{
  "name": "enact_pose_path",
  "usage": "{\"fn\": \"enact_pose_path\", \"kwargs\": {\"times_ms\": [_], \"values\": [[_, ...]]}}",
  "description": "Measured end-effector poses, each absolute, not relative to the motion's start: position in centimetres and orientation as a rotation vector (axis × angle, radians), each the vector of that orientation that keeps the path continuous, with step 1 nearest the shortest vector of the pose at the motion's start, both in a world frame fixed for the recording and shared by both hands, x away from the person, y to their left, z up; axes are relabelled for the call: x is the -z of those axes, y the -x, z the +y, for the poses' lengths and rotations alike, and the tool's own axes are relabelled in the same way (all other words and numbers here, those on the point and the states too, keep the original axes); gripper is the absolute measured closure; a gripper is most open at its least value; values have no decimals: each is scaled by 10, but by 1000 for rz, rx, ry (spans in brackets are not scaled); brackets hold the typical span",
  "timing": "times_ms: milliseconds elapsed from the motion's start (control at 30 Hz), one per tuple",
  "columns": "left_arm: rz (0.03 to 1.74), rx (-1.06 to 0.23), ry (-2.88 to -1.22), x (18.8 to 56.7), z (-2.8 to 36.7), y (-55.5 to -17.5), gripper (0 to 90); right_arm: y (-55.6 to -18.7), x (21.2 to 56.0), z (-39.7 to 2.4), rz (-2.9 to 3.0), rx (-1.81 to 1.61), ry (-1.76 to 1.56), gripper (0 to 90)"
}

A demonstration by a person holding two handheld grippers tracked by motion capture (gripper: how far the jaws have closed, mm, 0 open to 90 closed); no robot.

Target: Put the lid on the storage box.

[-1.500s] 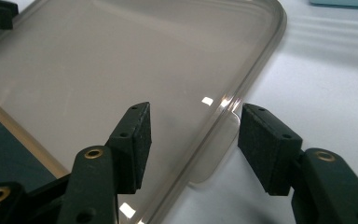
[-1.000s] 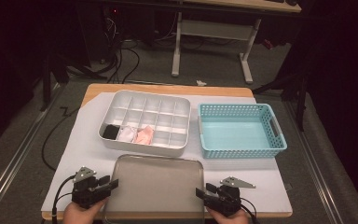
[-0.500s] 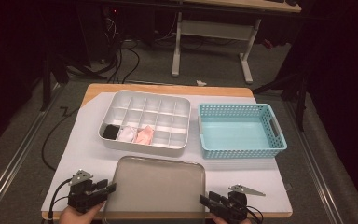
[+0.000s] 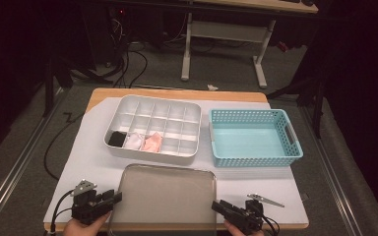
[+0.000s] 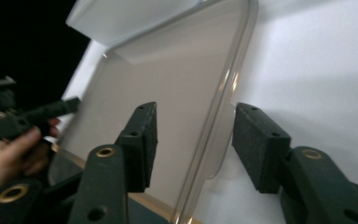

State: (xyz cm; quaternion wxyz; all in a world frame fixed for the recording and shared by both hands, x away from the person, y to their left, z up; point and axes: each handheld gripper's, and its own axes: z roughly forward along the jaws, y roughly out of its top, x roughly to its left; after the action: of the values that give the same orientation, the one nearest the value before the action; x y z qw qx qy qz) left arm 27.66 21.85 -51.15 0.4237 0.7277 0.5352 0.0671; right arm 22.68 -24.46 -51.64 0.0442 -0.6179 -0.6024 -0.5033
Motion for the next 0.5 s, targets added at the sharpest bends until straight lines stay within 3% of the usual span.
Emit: {"fn": "enact_pose_path", "kwargs": {"times_ms": [167,233,500], "values": [[1341,-171,-1824,511,218,-277,594,-225,514,-247,-1821,1579,1880,574],[1332,-161,-1824,512,217,-277,599,-226,518,-245,-1770,1594,1790,660],[1323,-154,-1819,513,220,-278,621,-237,519,-237,-1905,1500,1755,606]]}}
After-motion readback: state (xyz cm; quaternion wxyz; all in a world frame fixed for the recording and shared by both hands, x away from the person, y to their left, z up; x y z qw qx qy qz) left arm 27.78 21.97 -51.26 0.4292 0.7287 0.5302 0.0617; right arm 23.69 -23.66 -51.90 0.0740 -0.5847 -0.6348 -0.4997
